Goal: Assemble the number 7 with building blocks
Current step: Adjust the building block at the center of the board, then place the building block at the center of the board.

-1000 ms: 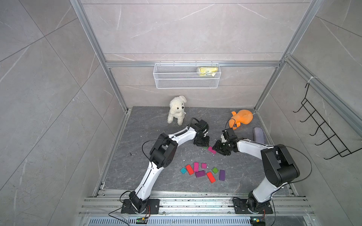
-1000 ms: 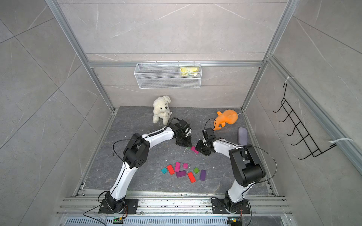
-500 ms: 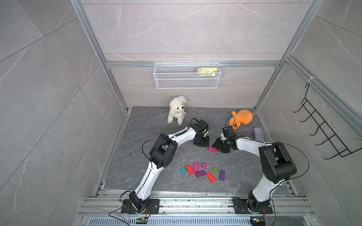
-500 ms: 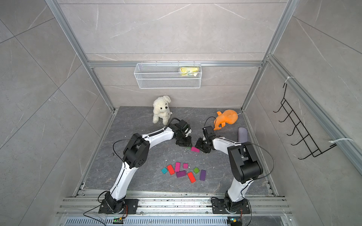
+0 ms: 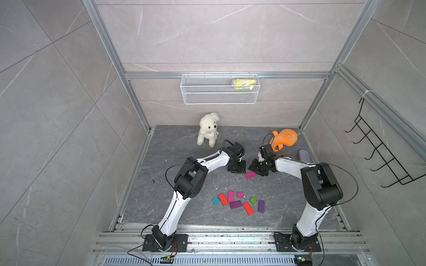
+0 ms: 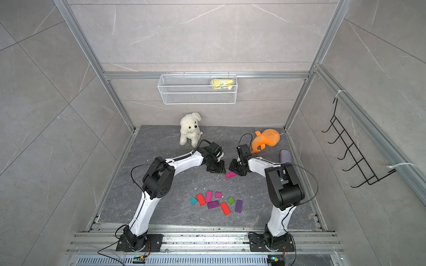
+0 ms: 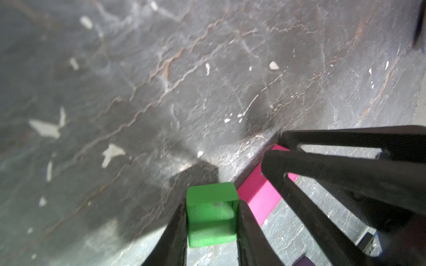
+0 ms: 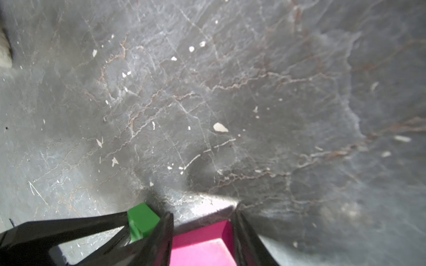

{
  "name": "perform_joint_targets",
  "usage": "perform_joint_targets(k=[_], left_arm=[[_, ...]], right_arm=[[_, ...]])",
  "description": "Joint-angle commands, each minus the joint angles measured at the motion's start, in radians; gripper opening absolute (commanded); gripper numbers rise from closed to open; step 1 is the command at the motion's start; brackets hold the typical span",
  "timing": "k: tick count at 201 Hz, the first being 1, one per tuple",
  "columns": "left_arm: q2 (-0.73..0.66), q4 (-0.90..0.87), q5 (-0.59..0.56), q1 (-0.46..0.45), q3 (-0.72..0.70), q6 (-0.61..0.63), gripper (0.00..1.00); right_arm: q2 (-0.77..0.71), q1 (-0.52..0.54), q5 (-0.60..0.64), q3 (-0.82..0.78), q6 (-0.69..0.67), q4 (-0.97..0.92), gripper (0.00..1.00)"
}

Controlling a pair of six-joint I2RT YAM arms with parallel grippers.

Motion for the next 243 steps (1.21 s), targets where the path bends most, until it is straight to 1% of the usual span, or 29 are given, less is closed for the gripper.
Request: perform_joint_targets(k=[1,27,59,84,154,173,209,233,243], left_arm=[[-0.016,-0.098,-0.063,0.005,-0.054,-0.020,0.33],[-0.045,-0.110,-0.078,0.004,-0.084,-0.020,0.33],[-0.070,-0.093,-0.045,-0.001,-0.138,-0.051,0.33],[-0.074,-0.064,-0.013,-0.005,-0.171,-0.082,0.35],[-0.025,-0.046,0.048,-0.022,-0.131,-0.110,0.39],[-0.022,-0.045,0.049,-0.029,-0.136,-0.116,0.40],[-0.037,-0.021,0.039,-0.031,-0.149,-0.129,0.48],[-0.038,-0.020,0.033,-0.031,-0.150,-0.132,0.59],[-0.045,-0.013,0.025,-0.031,-0.159,-0.136,0.62]], right_arm=[[-0.016,0.006,0.039,-0.032,-0.038,-0.067,0.46],[-0.033,0.005,0.046,-0.050,-0.082,-0.067,0.47],[-0.025,0.006,0.025,-0.061,-0.093,-0.058,0.48],[-0.021,0.007,0.012,-0.075,-0.091,-0.037,0.48],[-0.041,0.006,-0.009,-0.126,-0.067,0.002,0.48],[-0.041,0.007,-0.019,-0.140,-0.058,0.016,0.47],[-0.051,0.006,-0.033,-0.164,-0.041,0.042,0.47],[-0.057,0.006,-0.037,-0.169,-0.035,0.044,0.47],[-0.060,0.007,-0.038,-0.171,-0.034,0.044,0.47]])
